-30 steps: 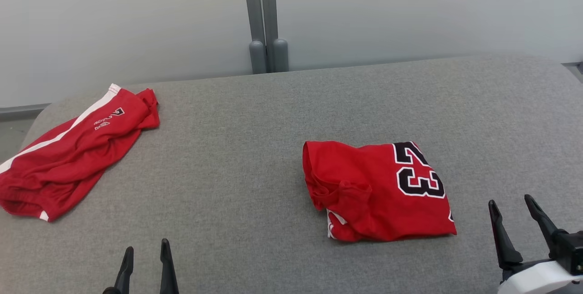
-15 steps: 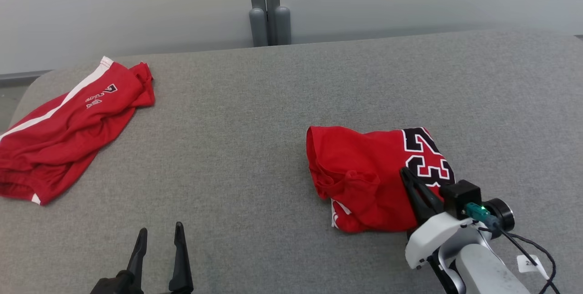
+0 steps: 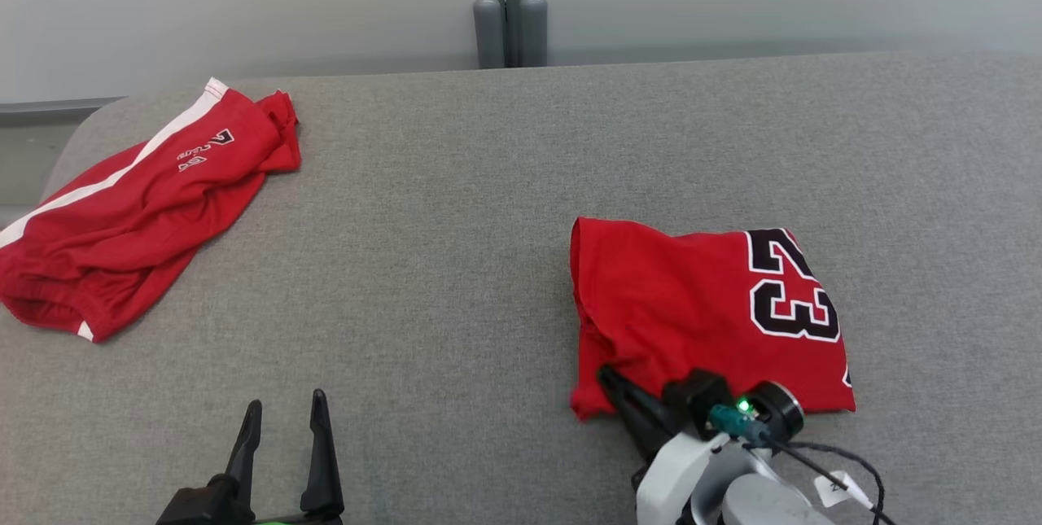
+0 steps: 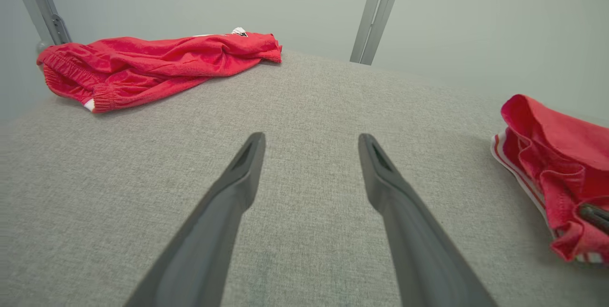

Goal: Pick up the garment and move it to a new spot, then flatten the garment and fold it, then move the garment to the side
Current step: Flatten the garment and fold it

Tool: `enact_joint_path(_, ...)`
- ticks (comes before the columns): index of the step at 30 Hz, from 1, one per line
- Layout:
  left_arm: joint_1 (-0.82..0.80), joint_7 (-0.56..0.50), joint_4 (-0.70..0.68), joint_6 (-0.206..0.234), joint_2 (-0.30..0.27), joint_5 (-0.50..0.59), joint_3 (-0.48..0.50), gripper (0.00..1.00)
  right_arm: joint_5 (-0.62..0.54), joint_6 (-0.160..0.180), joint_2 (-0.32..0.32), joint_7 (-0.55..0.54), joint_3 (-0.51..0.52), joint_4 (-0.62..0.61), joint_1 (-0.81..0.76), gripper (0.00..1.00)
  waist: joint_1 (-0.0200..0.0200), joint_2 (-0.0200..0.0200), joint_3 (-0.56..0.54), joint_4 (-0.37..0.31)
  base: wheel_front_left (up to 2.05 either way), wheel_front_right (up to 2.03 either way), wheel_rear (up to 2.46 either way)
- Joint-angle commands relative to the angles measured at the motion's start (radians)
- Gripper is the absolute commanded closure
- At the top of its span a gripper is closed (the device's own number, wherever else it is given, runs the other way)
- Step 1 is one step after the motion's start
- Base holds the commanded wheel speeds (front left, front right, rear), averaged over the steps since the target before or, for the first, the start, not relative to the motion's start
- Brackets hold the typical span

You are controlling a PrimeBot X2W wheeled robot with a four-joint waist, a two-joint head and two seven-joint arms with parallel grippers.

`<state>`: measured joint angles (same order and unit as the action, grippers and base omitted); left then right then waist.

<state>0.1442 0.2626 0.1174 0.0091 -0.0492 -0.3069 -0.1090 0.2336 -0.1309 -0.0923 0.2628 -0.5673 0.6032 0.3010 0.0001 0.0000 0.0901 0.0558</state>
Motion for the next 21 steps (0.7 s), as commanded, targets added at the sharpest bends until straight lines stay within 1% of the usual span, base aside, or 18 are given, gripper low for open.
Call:
enact_joint_path(1, -0.008, 0.003, 0.003, -0.001, -0.003, 0.002, 0.005, 0.0, 0.017, 0.0, -0.012, 0.002, -0.036, 0.012, 0.0, 1.0, -0.0001, 0.0, -0.002, -0.002, 0.0, 0.0, 0.0)
enact_joint_path(5, 0.01, 0.003, 0.007, 0.004, -0.003, -0.002, 0.014, 0.0, 0.069, 0.0, -0.028, 0.002, -0.135, 0.025, 0.02, 1.0, -0.0001, 0.0, -0.014, -0.018, 0.0, 0.0, 0.0)
enact_joint_path(7, 0.017, 0.003, 0.008, 0.003, -0.003, -0.004, 0.02, 0.0, 0.093, 0.0, -0.041, 0.002, -0.147, 0.002, 0.024, 1.0, -0.0001, 0.0, -0.025, -0.028, 0.0, 0.0, 0.0)
enact_joint_path(9, 0.021, 0.003, 0.005, 0.0, -0.003, -0.004, 0.025, 0.0, 0.11, 0.0, -0.057, 0.003, -0.136, -0.039, 0.015, 1.0, -0.0001, 0.0, -0.035, -0.038, 0.0, 0.0, 0.0)
enact_joint_path(12, 0.032, 0.003, -0.001, -0.001, -0.003, -0.002, 0.036, 0.0, 0.123, 0.0, -0.088, 0.002, -0.081, -0.124, -0.028, 1.0, -0.0001, 0.0, -0.055, -0.054, 0.0, 0.0, 0.0)
enact_joint_path(14, 0.042, 0.003, -0.006, -0.005, -0.003, 0.001, 0.045, 0.0, 0.116, 0.0, -0.114, 0.002, -0.025, -0.182, -0.066, 1.0, -0.0001, 0.0, -0.072, -0.065, 0.0, 0.0, 0.0)
enact_joint_path(17, 0.051, 0.003, -0.015, -0.006, -0.003, -0.001, 0.059, 0.0, 0.101, 0.0, -0.147, 0.003, 0.082, -0.275, -0.13, 1.0, -0.0001, 0.0, -0.087, -0.079, 0.0, 0.0, 0.0)
enact_joint_path(21, 0.059, 0.003, -0.025, 0.001, -0.003, -0.004, 0.056, 0.0, 0.065, 0.0, -0.181, 0.002, 0.231, -0.35, -0.226, 1.0, -0.0001, 0.0, -0.098, -0.091, 0.0, 0.0, 0.0)
